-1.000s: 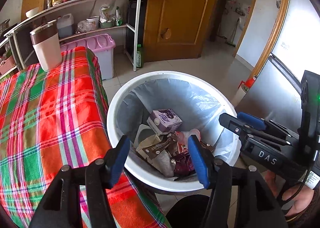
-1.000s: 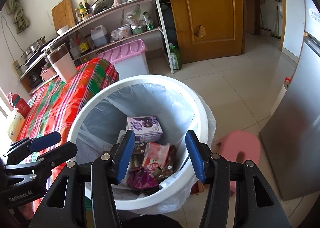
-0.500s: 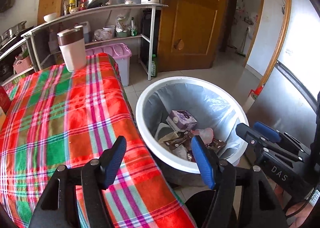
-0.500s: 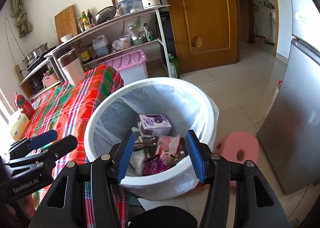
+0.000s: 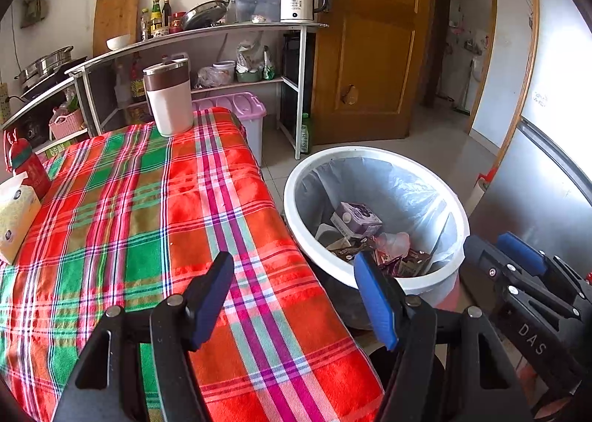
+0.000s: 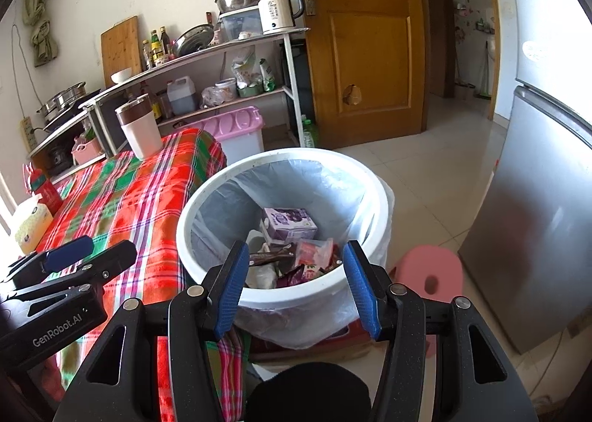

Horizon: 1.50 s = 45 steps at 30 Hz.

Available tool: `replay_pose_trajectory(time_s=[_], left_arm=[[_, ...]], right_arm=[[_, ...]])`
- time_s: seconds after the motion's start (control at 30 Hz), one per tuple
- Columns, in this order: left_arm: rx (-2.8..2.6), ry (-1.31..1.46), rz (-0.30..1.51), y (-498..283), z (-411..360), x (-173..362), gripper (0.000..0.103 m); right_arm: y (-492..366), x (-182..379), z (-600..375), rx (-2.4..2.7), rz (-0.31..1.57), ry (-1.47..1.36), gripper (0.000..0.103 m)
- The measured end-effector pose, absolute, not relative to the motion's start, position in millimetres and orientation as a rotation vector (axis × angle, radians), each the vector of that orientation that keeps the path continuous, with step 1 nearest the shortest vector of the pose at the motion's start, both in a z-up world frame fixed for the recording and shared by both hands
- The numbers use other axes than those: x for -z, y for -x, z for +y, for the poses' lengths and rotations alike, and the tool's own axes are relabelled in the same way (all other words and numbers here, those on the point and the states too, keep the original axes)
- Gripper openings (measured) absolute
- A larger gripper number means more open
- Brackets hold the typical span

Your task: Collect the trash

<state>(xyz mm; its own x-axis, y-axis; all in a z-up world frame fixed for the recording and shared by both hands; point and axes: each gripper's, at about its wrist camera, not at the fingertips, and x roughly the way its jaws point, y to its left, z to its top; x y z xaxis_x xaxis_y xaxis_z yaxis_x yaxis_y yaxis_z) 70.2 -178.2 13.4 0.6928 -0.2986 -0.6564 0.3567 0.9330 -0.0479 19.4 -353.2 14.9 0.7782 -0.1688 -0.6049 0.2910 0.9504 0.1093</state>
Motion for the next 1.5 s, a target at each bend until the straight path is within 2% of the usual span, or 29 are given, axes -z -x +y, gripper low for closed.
replay_pose_trajectory(time_s=[1.5], left_arm=[[0.369,-0.099,0.702,-52.0,-178.4,-18.9,0.069]], right_arm=[[-4.0,-20.5,-343.3,0.227,0.612,-0.226,0.054]])
